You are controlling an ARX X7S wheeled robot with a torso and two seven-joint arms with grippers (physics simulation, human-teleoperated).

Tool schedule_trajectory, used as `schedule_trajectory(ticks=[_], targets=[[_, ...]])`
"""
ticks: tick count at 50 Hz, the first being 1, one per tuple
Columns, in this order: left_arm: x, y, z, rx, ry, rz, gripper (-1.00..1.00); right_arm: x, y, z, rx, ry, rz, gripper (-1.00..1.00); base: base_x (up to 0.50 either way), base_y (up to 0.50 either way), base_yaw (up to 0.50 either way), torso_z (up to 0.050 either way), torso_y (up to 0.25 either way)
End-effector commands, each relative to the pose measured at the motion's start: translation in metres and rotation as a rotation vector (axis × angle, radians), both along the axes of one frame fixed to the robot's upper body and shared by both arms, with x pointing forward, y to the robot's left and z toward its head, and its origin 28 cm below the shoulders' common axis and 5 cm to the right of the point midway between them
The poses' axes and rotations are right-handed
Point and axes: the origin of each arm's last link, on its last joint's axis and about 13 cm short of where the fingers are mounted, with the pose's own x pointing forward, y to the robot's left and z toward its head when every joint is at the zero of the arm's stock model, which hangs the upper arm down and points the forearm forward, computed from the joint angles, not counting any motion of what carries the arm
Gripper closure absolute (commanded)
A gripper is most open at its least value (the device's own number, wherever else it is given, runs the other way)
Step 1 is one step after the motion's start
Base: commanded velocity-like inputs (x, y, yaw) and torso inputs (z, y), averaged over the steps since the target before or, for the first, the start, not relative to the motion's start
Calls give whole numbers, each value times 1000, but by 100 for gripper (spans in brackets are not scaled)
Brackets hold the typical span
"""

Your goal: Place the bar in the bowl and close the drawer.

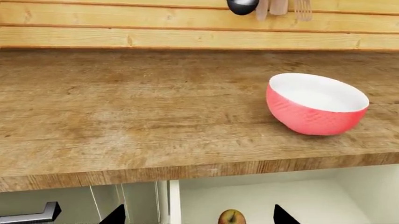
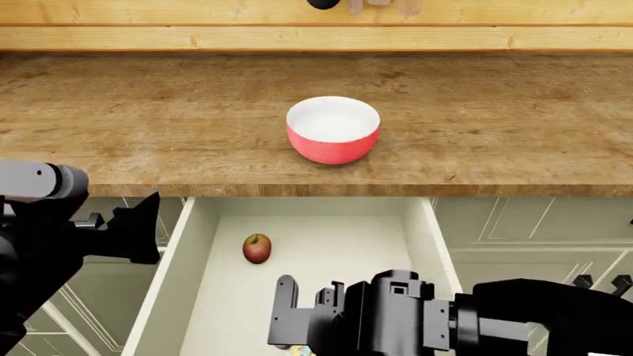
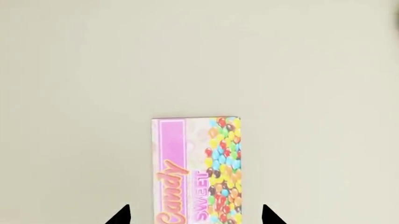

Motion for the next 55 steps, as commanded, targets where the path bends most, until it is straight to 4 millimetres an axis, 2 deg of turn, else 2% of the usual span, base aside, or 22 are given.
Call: schedule_trajectory(ticks=[1,55], targets=[[1,1,-2,-3,6,2,-100,4,0,-8,-6,11,-2,-100,0,0,0,0,0],[4,0,-8,-3,27,-4,-100,11,-2,-38,-14,37,-6,-100,0,0,0,0,0]])
